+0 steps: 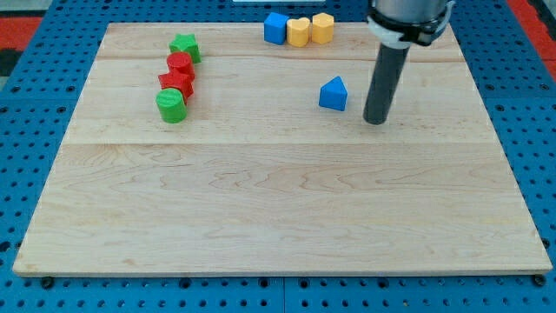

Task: Move the blue triangle towards the yellow blocks

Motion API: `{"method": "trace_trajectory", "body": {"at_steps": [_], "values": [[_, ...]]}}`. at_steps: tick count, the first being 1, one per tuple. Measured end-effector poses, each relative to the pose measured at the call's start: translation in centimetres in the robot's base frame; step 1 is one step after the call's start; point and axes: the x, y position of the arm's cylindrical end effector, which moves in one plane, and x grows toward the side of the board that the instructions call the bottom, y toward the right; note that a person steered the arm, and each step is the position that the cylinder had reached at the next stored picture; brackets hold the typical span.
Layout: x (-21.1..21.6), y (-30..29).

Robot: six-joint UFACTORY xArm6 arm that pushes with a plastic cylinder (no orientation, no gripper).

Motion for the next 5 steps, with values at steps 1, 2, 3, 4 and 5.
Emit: {"method": "trace_trajectory", "body": {"at_steps": [1, 2, 3, 4, 5], "values": [[-0.7, -2.4], [-1.9, -3.1], [-3.2, -3.2], [-4.8, -3.2], [-6.7, -3.1]]}}
